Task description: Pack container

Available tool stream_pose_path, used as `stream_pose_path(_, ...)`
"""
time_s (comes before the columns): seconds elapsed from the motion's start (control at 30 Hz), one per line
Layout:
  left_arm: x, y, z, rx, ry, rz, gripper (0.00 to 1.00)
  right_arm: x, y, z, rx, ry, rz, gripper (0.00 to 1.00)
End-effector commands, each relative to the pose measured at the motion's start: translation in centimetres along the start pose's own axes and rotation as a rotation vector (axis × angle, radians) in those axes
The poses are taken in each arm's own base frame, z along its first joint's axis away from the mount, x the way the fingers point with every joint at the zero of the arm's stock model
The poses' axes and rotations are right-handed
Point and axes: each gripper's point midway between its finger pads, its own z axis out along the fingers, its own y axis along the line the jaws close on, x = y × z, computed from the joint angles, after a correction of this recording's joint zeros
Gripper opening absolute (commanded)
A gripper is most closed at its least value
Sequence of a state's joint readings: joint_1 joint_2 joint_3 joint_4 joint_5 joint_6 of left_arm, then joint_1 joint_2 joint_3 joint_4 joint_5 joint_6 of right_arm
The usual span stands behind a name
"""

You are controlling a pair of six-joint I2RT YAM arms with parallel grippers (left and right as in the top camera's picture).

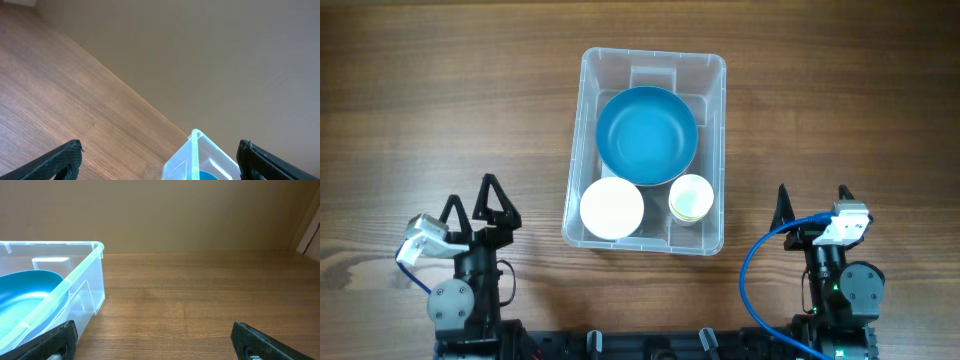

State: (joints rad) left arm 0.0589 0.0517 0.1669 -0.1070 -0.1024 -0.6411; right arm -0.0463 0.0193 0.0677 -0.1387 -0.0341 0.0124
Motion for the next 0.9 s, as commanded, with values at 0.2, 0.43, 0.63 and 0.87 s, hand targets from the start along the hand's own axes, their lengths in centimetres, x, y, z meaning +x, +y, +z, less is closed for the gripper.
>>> stream_pose_path(0.2, 1.2, -0.6, -0.2, 0.066, 0.031, 0.004, 1.00, -0.2, 0.4, -0.1, -0.021, -0.012, -0.013, 1.00)
stream_pose_path(0.43, 3.2, 0.5, 0.3, 0.061, 0.070, 0.006, 1.00, -0.2, 0.4, -0.1, -0.021, -0.012, -0.013, 1.00)
stream_pose_path(0.63, 5.3, 2.1, 0.5, 0.028, 0.114, 0.015, 1.00, -0.2, 0.4, -0.1, -0.021, -0.012, -0.013, 1.00)
stream_pose_path(0.87, 5.8, 2.2, 0.6, 0.053, 0.125, 0.285, 1.00, -0.2, 0.4, -0.1, -0.021, -0.012, -0.013, 1.00)
